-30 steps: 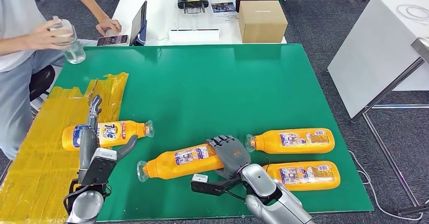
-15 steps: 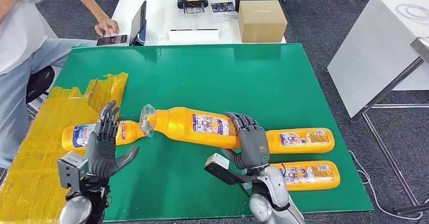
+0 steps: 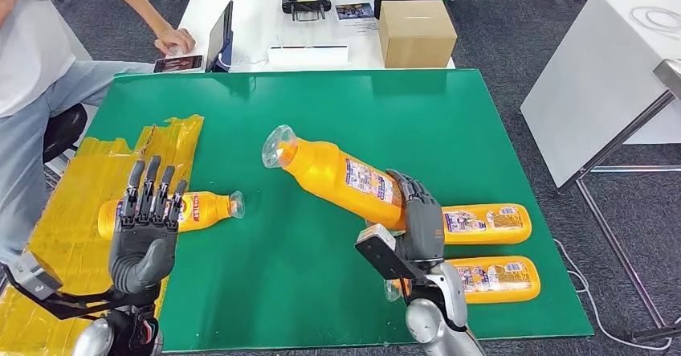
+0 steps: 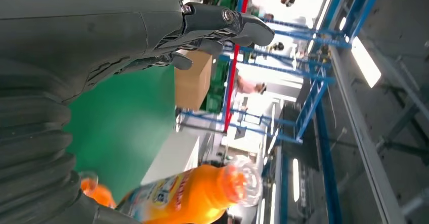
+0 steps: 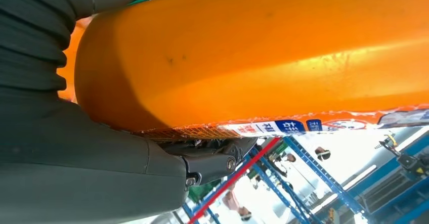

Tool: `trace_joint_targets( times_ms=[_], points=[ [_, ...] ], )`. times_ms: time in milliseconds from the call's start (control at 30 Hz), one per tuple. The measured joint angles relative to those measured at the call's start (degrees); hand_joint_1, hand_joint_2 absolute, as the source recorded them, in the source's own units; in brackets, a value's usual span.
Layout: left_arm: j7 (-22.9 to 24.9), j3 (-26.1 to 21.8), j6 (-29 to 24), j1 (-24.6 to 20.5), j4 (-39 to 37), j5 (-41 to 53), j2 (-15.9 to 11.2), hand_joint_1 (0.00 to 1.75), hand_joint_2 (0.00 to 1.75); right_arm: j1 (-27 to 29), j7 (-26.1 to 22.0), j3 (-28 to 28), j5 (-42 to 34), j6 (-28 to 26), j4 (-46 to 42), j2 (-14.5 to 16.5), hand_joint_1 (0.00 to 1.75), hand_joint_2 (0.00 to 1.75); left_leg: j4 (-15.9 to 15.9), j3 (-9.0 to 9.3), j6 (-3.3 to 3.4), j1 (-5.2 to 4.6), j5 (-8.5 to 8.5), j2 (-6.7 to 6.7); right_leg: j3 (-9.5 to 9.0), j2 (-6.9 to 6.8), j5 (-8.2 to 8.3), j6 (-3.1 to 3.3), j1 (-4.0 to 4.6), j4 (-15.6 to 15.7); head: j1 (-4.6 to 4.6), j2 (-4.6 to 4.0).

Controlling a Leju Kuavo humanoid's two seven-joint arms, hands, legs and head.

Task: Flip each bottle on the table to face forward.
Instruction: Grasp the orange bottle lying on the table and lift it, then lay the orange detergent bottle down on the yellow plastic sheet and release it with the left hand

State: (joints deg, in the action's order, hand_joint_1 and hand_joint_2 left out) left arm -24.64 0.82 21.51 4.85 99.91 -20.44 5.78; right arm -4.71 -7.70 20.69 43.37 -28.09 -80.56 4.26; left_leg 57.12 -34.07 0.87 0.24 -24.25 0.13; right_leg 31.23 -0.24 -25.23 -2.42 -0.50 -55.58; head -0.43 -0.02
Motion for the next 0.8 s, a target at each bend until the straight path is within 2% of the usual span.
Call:
trace_joint_targets(
  times_ms=[433,500,633,700,800],
  points=[
    [0.4,0.1,0.7,0.1,-0.1,-0.5,0.6,0.0,1.75,0.4,-2.0,-0.1,-3.8,1.8,0.0,0.7,1.75,1.75,0.0,0.0,0.0,0.0,0.0,0.0,-0.01,0.0,0.0,0.0,0.0,0.0,0.0,0.0],
    [0.4,0.4,1.0,0.1,-0.1,-0.4,0.6,0.0,1.75,0.4,-3.5,-0.1,-7.9,4.9,0.0,0.8,1.75,1.75,0.0,0.0,0.0,0.0,0.0,0.0,0.0,0.0,0.0,0.0,0.0,0.0,0.0,0.0],
    [0.4,3.0,0.6,-0.7,-1.3,1.6,0.6,0.0,1.75,0.1,-8.1,1.2,-18.8,14.8,0.1,1.8,1.75,1.75,0.0,0.0,0.0,0.0,0.0,0.0,-0.01,0.0,0.0,0.0,0.0,0.0,0.0,0.0],
    [0.2,4.4,-0.6,-1.5,-2.5,2.8,0.6,0.0,1.75,-0.3,-9.0,2.8,-21.5,18.4,0.4,2.4,1.75,1.75,0.0,0.0,0.0,0.0,0.0,0.0,0.0,0.01,0.0,0.0,0.01,0.0,-0.01,0.0],
    [-0.5,6.1,-2.7,-2.6,-4.3,5.0,0.5,0.0,1.75,-1.3,-9.4,5.7,-22.9,20.5,1.3,3.2,1.75,1.75,0.0,0.0,-0.01,0.01,0.01,0.0,-0.01,0.0,0.0,0.0,0.02,0.0,-0.01,0.0]
  ],
)
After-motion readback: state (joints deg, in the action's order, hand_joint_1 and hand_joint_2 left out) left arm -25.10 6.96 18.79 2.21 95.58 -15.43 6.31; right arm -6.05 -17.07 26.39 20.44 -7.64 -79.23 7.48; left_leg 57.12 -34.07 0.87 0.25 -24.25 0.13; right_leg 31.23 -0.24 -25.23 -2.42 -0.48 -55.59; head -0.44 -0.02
